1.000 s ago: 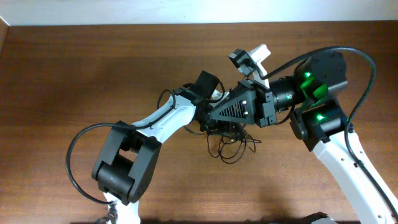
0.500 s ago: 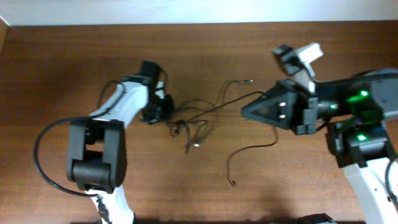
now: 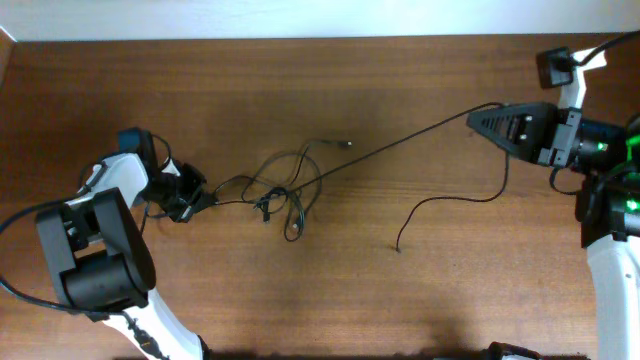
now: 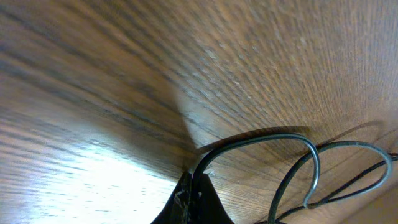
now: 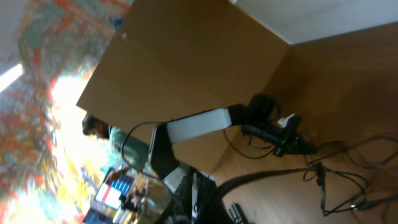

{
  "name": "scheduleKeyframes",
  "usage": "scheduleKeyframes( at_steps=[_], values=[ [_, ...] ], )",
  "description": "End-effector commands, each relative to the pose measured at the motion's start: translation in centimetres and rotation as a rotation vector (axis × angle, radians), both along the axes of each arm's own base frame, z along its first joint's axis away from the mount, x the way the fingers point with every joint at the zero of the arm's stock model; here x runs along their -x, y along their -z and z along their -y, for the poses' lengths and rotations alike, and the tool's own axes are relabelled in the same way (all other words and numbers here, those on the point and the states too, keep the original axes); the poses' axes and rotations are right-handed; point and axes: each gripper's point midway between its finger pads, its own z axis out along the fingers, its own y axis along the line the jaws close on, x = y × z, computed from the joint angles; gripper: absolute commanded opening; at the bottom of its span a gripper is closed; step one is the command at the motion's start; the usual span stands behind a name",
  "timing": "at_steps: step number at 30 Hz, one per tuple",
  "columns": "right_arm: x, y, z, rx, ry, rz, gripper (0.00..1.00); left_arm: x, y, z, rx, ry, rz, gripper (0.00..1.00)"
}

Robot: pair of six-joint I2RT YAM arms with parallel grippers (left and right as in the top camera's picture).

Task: Untangle cables

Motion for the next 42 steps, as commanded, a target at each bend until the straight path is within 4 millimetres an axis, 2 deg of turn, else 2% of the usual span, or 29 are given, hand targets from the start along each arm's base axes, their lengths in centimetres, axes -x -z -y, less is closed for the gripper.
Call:
scheduleKeyframes(
  at_steps=[1, 5, 7, 9, 11, 14, 15, 16, 18, 19, 20, 21, 22, 23, 25, 26, 27, 28, 29, 30, 32, 34, 35, 36, 38, 39, 42],
  values=[
    [-1.3, 3.5, 1.7, -0.013, 0.045, -0.053, 0.04, 1.7, 1.6, -0.5, -0.015, -0.03, -0.063, 0.0],
    [-2.8, 10.6, 2.2, -0.059, 0.048, -0.215, 0.04, 0.4, 1.4, 1.5, -0.013, 0.066, 0.013, 0.03],
    [-3.7, 14.9, 2.4, -0.075, 0.078, -0.303, 0.04, -0.6, 1.1, 3.4, 0.009, 0.154, 0.084, 0.06],
    [-4.4, 20.7, 2.8, -0.086, 0.138, -0.431, 0.04, -1.1, 0.8, 4.7, 0.011, 0.221, 0.128, 0.08],
    [-4.7, 24.7, 3.0, -0.069, 0.193, -0.496, 0.04, -1.6, 0.3, 5.4, 0.024, 0.275, 0.169, 0.1],
    [-4.8, 28.5, 3.4, -0.031, 0.255, -0.548, 0.04, -2.2, -1.2, 7.2, 0.126, 0.37, 0.284, 0.19],
    [-4.7, 29.9, 3.5, -0.015, 0.284, -0.583, 0.04, -2.4, -1.7, 7.7, 0.157, 0.394, 0.321, 0.25],
    [-4.5, 31.0, 3.7, 0.009, 0.311, -0.613, 0.04, -2.5, -2.1, 8.2, 0.184, 0.414, 0.352, 0.35],
    [-3.5, 34.0, 4.2, 0.101, 0.384, -0.714, 0.04, -2.7, -3.1, 9.0, 0.242, 0.449, 0.416, 0.6],
    [-2.8, 35.6, 4.7, 0.163, 0.422, -0.773, 0.08, -2.9, -3.8, 9.6, 0.281, 0.476, 0.463, 0.69],
    [-1.7, 37.4, 5.1, 0.239, 0.456, -0.838, 0.17, -3.0, -4.4, 9.9, 0.305, 0.49, 0.493, 0.76],
    [-1.1, 38.1, 5.3, 0.274, 0.465, -0.861, 0.25, -3.0, -4.5, 9.9, 0.304, 0.491, 0.495, 0.77],
    [-0.6, 38.6, 5.5, 0.305, 0.471, -0.883, 0.45, -3.1, -4.6, 9.9, 0.302, 0.492, 0.5, 0.76],
    [-0.1, 39.1, 5.6, 0.324, 0.48, -0.914, 0.58, -3.1, -4.8, 9.9, 0.3, 0.493, 0.504, 0.77],
    [0.2, 39.2, 5.7, 0.331, 0.48, -0.939, 0.78, -3.3, -5.9, 9.9, 0.287, 0.501, 0.533, 0.79],
    [0.4, 38.8, 5.6, 0.334, 0.471, -0.966, 0.83, -3.3, -6.6, 10.1, 0.275, 0.526, 0.561, 0.81],
    [0.6, 38.4, 5.6, 0.352, 0.451, -0.965, 0.86, -3.4, -7.5, 10.2, 0.253, 0.547, 0.587, 0.82],
    [1.1, 38.2, 6.1, 0.418, 0.446, -0.994, 0.88, -3.4, -8.4, 10.5, 0.23, 0.578, 0.619, 0.9],
    [1.5, 38.0, 6.9, 0.502, 0.452, -1.012, 0.89, -3.5, -8.8, 10.5, 0.165, 0.601, 0.624, 0.91],
    [1.9, 37.6, 8.3, 0.612, 0.467, -1.035, 0.89, -3.6, -9.0, 10.2, 0.082, 0.603, 0.603, 0.99],
    [2.3, 35.9, 11.5, 0.839, 0.526, -1.075, 0.91, -3.9, -8.5, 8.6, -0.112, 0.545, 0.516, 0.99],
    [1.7, 34.6, 12.8, 0.957, 0.562, -1.054, 0.95, -3.9, -8.9, 8.2, -0.186, 0.527, 0.496, 0.97],
    [1.1, 34.1, 12.1, 0.946, 0.547, -1.027, 0.99, -3.4, -9.4, 8.6, -0.213, 0.54, 0.488, 0.97],
    [0.7, 33.9, 11.0, 0.92, 0.509, -0.997, 0.98, -3.0, -9.5, 8.5, -0.243, 0.53, 0.463, 0.96],
    [0.3, 33.3, 7.9, 0.878, 0.391, -0.916, 0.98, -2.1, -9.1, 6.0, -0.436, 0.383, 0.318, 0.95],
    [0.3, 33.2, 7.1, 0.882, 0.366, -0.901, 0.98, -2.0, -9.5, 5.1, -0.502, 0.351, 0.287, 0.95],
    [0.4, 33.2, 4.6, 0.916, 0.298, -0.846, 0.98, -2.2, -12.4, 3.0, -0.617, 0.308, 0.239, 0.99]
  ],
)
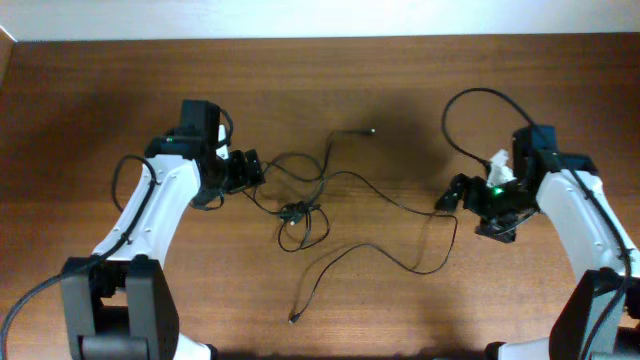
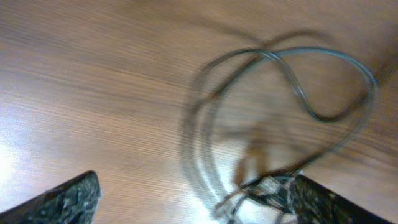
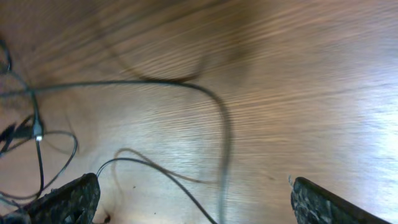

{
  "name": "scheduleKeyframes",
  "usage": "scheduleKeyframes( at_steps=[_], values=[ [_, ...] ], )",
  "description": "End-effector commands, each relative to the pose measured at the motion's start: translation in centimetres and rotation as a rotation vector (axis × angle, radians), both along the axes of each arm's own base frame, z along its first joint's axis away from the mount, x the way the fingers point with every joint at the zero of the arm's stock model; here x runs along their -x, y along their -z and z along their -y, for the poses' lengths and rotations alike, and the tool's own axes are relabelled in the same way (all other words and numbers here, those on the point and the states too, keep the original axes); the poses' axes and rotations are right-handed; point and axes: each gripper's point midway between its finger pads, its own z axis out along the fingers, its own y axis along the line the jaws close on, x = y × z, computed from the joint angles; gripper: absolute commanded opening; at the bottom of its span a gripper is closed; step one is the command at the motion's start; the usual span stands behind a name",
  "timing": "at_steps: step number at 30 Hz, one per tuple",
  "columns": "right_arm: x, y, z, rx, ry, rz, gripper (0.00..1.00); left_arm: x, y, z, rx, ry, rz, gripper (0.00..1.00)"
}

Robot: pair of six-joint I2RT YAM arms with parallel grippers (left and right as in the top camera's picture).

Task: Untangle cables

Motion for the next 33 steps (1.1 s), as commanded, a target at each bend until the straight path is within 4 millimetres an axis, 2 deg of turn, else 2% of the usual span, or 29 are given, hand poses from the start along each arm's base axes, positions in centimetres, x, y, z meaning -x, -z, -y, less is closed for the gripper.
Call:
scheduleKeyframes(
  at_steps=[1, 2, 4, 5, 6, 8, 9, 13, 17, 19, 20, 21, 22, 23, 27, 30, 33],
  values=[
    [-0.1, -0.7, -2.4, -0.018, -0.092, 0.033, 0.98, -1.6, -4.7, -3.1, -0.155, -0.125, 0.066, 0.99],
    [0.0, -0.7, -3.0, -0.018, -0.115, 0.033, 0.98, -1.2, -5.0, -2.6, -0.125, -0.115, 0.05, 0.99],
    [0.5, -0.7, -4.8, -0.025, -0.162, 0.027, 0.96, 0.3, -4.8, 1.3, 0.091, -0.054, -0.024, 1.0],
    [0.7, -0.9, -5.6, -0.045, -0.182, 0.027, 0.92, 1.0, -4.7, 1.9, 0.121, -0.048, -0.058, 0.89],
    [0.9, -1.1, -6.5, -0.074, -0.201, 0.026, 0.9, 2.2, -4.4, 2.1, 0.122, -0.043, -0.107, 0.67],
    [1.4, -1.5, -8.0, -0.127, -0.228, 0.02, 0.88, 4.1, -3.8, 3.0, 0.152, -0.088, -0.191, 0.57],
    [1.8, -1.6, -8.4, -0.137, -0.238, 0.009, 0.87, 5.3, -2.9, 4.4, 0.216, -0.112, -0.249, 0.53],
    [2.7, -1.6, -9.0, -0.138, -0.264, -0.015, 0.86, 6.5, -0.7, 7.9, 0.344, -0.09, -0.288, 0.52],
    [3.0, -1.9, -8.9, -0.133, -0.263, -0.021, 0.87, 7.0, 0.4, 10.7, 0.342, -0.09, -0.295, 0.56],
    [3.4, -1.8, -8.8, -0.129, -0.288, -0.025, 0.87, 6.5, 0.6, 11.3, 0.315, -0.103, -0.264, 0.53],
    [3.7, -1.8, -8.7, -0.13, -0.301, -0.033, 0.82, 6.3, 0.7, 11.5, 0.3, -0.095, -0.246, 0.49],
    [3.9, -2.2, -8.7, -0.13, -0.32, -0.02, 0.75, 6.1, 0.9, 11.5, 0.275, -0.085, -0.227, 0.32],
    [3.7, -3.3, -8.8, -0.133, -0.356, 0.036, 0.75, 5.9, 1.3, 11.3, 0.243, -0.08, -0.21, 0.06],
    [3.5, -4.6, -8.8, -0.131, -0.383, 0.089, 0.75, 5.7, 1.5, 10.8, 0.209, -0.086, -0.195, 0.0],
    [2.5, -11.1, -9.0, -0.116, -0.425, 0.345, 0.73, 5.2, 1.8, 9.4, 0.126, -0.1, -0.162, 0.0],
    [2.7, -12.9, -10.0, -0.184, -0.432, 0.41, 0.74, 4.8, 1.8, 9.3, 0.102, 0.006, -0.126, 0.0],
    [3.1, -12.8, -11.0, -0.23, -0.453, 0.391, 0.72, 4.6, 2.0, 9.4, 0.087, 0.106, -0.097, 0.0]
  ],
)
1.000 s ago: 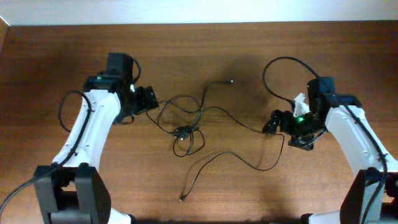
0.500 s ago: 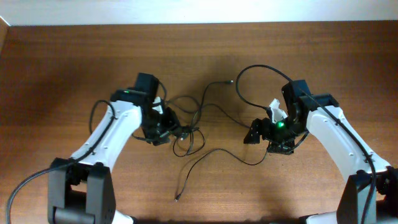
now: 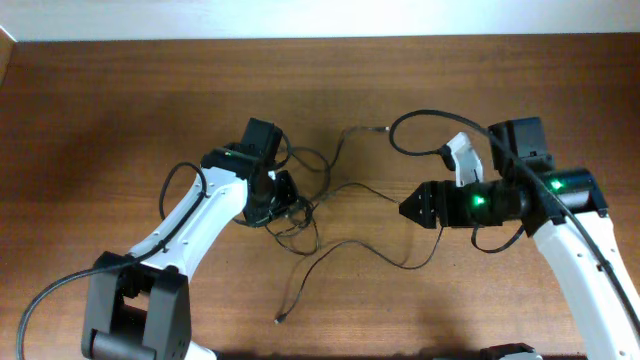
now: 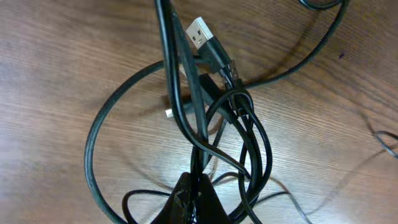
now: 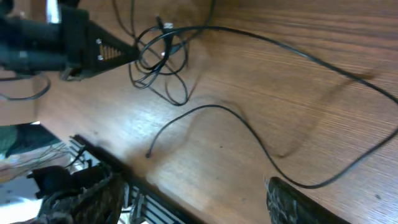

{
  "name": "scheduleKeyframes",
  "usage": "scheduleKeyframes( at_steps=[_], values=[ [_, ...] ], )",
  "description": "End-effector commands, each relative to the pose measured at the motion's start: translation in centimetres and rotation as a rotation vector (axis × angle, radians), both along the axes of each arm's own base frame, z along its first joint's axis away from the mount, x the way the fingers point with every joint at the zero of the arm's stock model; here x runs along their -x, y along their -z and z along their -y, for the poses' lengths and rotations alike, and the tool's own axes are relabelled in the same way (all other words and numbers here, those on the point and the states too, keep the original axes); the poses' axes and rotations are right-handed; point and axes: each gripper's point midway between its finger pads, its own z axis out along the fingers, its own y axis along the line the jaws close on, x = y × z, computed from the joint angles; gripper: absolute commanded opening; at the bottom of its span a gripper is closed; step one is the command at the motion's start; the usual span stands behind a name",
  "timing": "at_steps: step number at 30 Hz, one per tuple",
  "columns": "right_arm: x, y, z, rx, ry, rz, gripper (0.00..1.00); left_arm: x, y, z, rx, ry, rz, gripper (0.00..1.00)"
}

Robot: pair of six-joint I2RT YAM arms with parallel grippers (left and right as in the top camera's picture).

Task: Untangle cables

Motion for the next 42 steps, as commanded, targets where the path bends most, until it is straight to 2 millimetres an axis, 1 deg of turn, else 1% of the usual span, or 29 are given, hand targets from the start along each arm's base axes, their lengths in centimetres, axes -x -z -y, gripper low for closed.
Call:
scheduleKeyframes(
  at_steps=[1, 2, 3, 4, 5, 7, 8, 9, 10, 11, 13, 14, 16, 17, 18, 19, 20, 21, 24, 26, 30, 34, 37, 38, 39, 40, 42],
  values=[
    [0.7, 0.0, -2.2, -0.045, -0.086, -0.016, 0.7, 0.2, 0.7, -0.5, -0.042, 0.139, 0.042, 0.0],
    [0.9, 0.3, -3.3, -0.045, -0.124, -0.016, 0.67, 0.2, 1.1, -0.5, -0.042, 0.164, 0.054, 0.0],
    [0.6, 0.5, -4.4, -0.05, -0.143, -0.011, 0.59, 0.1, 1.3, -0.1, -0.021, 0.195, 0.072, 0.0],
    [0.1, 0.9, -5.2, -0.052, -0.112, -0.03, 0.59, -0.2, 1.4, 0.9, 0.027, 0.258, 0.11, 0.0],
    [-1.0, 1.1, -6.2, -0.074, -0.078, -0.038, 0.59, -0.7, 1.0, 2.2, 0.089, 0.336, 0.166, 0.0],
    [-3.3, 1.4, -7.3, -0.108, -0.035, -0.016, 0.59, -1.4, 0.1, 3.4, 0.164, 0.398, 0.229, 0.0],
    [-4.8, 1.7, -7.8, -0.127, -0.013, 0.002, 0.59, -1.9, -0.3, 3.7, 0.198, 0.421, 0.259, 0.0],
    [-5.9, 2.4, -8.2, -0.136, 0.004, -0.001, 0.59, -2.2, -0.6, 3.8, 0.206, 0.455, 0.291, 0.0],
    [-6.6, 3.4, -8.4, -0.138, 0.022, -0.025, 0.59, -2.5, -0.7, 3.9, 0.201, 0.483, 0.318, 0.0],
    [-7.0, 4.9, -8.8, -0.132, 0.031, -0.061, 0.59, -2.9, -0.9, 4.1, 0.2, 0.515, 0.348, 0.0],
    [-7.2, 8.1, -9.7, -0.107, 0.015, -0.127, 0.59, -2.8, -1.9, 5.5, 0.275, 0.612, 0.41, 0.0],
    [-7.1, 10.2, -10.2, -0.09, 0.004, -0.171, 0.56, -2.8, -2.0, 5.6, 0.281, 0.62, 0.416, 0.0],
    [-6.4, 12.8, -11.0, -0.064, -0.014, -0.235, 0.5, -2.7, -1.8, 5.6, 0.279, 0.629, 0.418, 0.0],
    [-6.1, 14.3, -11.4, -0.054, 0.006, -0.288, 0.41, -2.6, -1.6, 5.6, 0.28, 0.629, 0.423, 0.0],
    [-6.2, 15.1, -11.7, -0.057, 0.034, -0.321, 0.37, -2.6, -1.6, 5.8, 0.291, 0.632, 0.429, 0.0],
    [-6.4, 15.5, -11.8, -0.062, 0.061, -0.341, 0.37, -2.6, -1.7, 5.9, 0.301, 0.635, 0.434, 0.0],
    [-6.8, 15.6, -12.5, -0.102, 0.1, -0.377, 0.36, -2.6, -1.7, 6.0, 0.304, 0.636, 0.436, 0.0],
    [-6.9, 15.6, -12.7, -0.116, 0.116, -0.393, 0.36, -2.6, -1.7, 6.0, 0.305, 0.636, 0.436, 0.0],
    [-7.2, 15.5, -13.2, -0.135, 0.169, -0.419, 0.36, -2.5, -2.0, 6.4, 0.333, 0.642, 0.439, 0.0],
    [-7.3, 16.1, -13.3, -0.12, 0.224, -0.43, 0.36, -2.5, -2.0, 6.4, 0.334, 0.643, 0.44, 0.0],
    [-6.0, 17.8, -14.3, -0.08, 0.276, -0.509, 0.36, -2.5, -2.0, 6.4, 0.334, 0.643, 0.439, 0.0],
    [-5.8, 18.2, -14.1, -0.072, 0.304, -0.542, 0.36, -2.4, -2.0, 6.4, 0.334, 0.642, 0.438, 0.0],
    [-5.4, 19.0, -14.0, -0.008, 0.329, -0.527, 0.36, -2.4, -2.0, 6.4, 0.334, 0.642, 0.438, 0.0],
    [-5.4, 19.2, -14.0, 0.01, 0.353, -0.521, 0.32, -2.4, -2.0, 6.4, 0.334, 0.642, 0.437, 0.0],
    [-5.6, 19.4, -13.8, 0.022, 0.37, -0.513, 0.23, -2.3, -2.0, 6.3, 0.333, 0.642, 0.432, 0.0],
    [-5.8, 19.5, -13.6, 0.033, 0.379, -0.499, 0.18, -2.2, -1.8, 6.2, 0.33, 0.64, 0.422, 0.0],
    [-6.2, 20.3, -12.4, 0.1, 0.414, -0.462, 0.04, -1.9, -1.4, 5.8, 0.307, 0.632, 0.399, 0.0]
  ],
)
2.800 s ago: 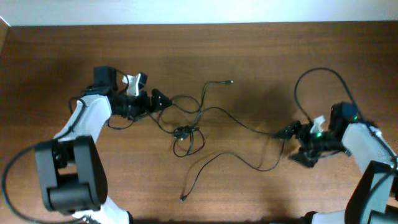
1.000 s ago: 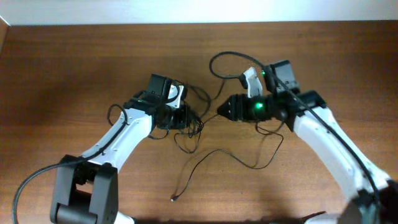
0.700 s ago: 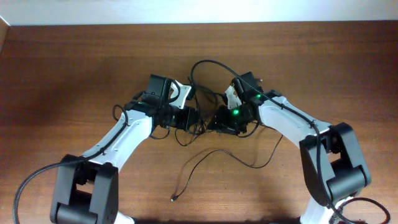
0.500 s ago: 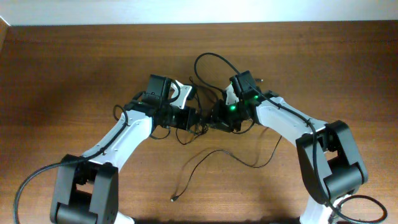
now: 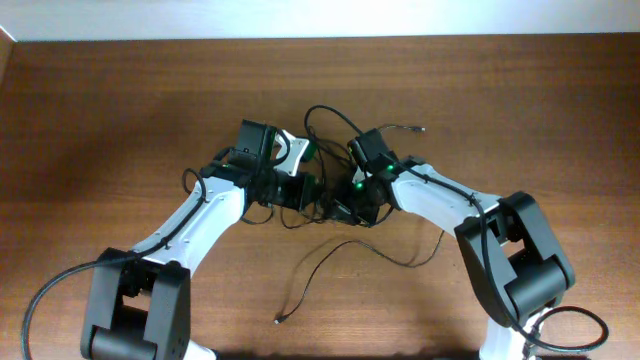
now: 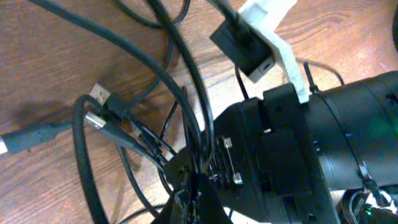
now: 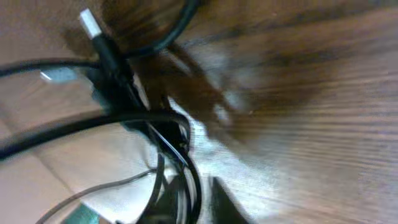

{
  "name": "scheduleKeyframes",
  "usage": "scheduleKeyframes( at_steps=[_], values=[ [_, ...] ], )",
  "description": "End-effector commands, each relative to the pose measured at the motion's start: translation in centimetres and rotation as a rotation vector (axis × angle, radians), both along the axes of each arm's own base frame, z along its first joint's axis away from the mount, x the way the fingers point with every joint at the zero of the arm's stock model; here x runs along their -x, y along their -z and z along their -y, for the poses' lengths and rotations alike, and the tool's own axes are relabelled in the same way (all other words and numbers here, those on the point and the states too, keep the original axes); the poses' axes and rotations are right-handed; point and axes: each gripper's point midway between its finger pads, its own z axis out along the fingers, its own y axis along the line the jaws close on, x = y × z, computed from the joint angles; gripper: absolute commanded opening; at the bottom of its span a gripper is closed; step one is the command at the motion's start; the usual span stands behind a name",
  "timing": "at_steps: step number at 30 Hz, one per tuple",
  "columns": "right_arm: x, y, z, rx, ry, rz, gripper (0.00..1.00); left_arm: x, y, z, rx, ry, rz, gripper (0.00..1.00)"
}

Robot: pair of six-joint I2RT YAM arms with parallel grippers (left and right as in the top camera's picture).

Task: Untangle cables

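A knot of black cables lies at mid-table between both arms. My left gripper is shut on a thick strand of it, and a silver USB plug lies just left of that strand. My right gripper presses in from the other side; its fingers stand close around a couple of strands, with another USB plug above them. The right wrist view is blurred. A thin loose cable trails toward the near edge.
One cable end with a plug points right behind the right arm. The right arm's black wrist body fills the left wrist view a short way from my left fingers. Bare wood lies on both sides and along the front.
The right gripper was open and to the right of the knot; it is now at the knot with its fingers closed in on strands. My left gripper, still shut, sits slightly further right.
First the arms were far apart, each shut on a cable with one strand stretched across the table. Then both were open nearer the middle with the cables slack. Then the left was shut on the knot and the right open. Now both grip the knot.
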Motion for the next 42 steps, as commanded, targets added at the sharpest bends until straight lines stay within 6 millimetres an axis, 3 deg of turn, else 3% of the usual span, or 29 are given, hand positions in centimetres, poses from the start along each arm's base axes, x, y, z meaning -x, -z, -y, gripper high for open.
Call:
scheduleKeyframes(
  at_steps=[1, 5, 8, 11, 15, 18, 21, 26, 30, 32, 34, 37, 39, 42],
  values=[
    [-0.3, 2.0, 2.2, 0.15, 0.04, 0.022, 0.04, 0.4, 0.6, -0.7, -0.043, 0.0, -0.004, 0.0],
    [-0.1, 2.1, 2.6, 0.169, -0.055, 0.07, 0.04, 2.0, 2.4, -2.9, -0.172, -0.041, -0.091, 0.0],
    [0.3, 1.8, 1.9, 0.123, -0.136, 0.094, 0.04, 2.2, 2.5, -3.1, -0.167, -0.126, -0.158, 0.0],
    [-0.5, -0.6, 0.7, 0.013, -0.276, 0.227, 0.04, 1.6, 3.2, -4.6, -0.209, -0.367, -0.255, 0.0],
    [-1.1, -5.0, 2.6, 0.038, -0.324, 0.359, 0.04, 1.7, 3.2, -4.7, -0.184, -0.492, -0.339, 0.0],
    [-1.3, -5.8, 5.8, 0.216, -0.282, 0.383, 0.04, 1.9, 3.3, -4.8, -0.181, -0.541, -0.373, 0.0],
    [-1.4, -5.5, 7.1, 0.292, -0.26, 0.377, 0.04, 1.7, 3.6, -5.5, -0.217, -0.561, -0.356, 0.0],
    [-1.6, -4.4, 12.1, 0.567, -0.143, 0.326, 0.04, 1.5, 4.1, -6.9, -0.287, -0.599, -0.323, 0.0],
    [-1.6, -4.2, 13.5, 0.642, -0.12, 0.32, 0.04, 1.1, 4.2, -7.6, -0.304, -0.628, -0.307, 0.0],
    [-1.4, -4.2, 13.4, 0.634, -0.125, 0.311, 0.04, 0.7, 4.0, -7.9, -0.24, -0.678, -0.35, 0.0],
    [-1.4, -4.2, 13.3, 0.631, -0.126, 0.311, 0.04, -0.8, 2.5, -6.9, -0.047, -0.649, -0.376, 0.0],
    [-1.6, -4.2, 14.0, 0.674, -0.118, 0.321, 0.04, -2.5, 0.7, -7.6, 0.088, -0.544, -0.293, 0.06],
    [-1.8, -4.2, 14.4, 0.695, -0.113, 0.326, 0.05, -2.1, 1.1, -9.3, 0.05, -0.505, -0.265, 0.13],
    [-1.7, -4.2, 14.3, 0.686, -0.115, 0.324, 0.05, 0.2, 3.8, -13.6, -0.203, -0.599, -0.325, 0.22]
  ],
)
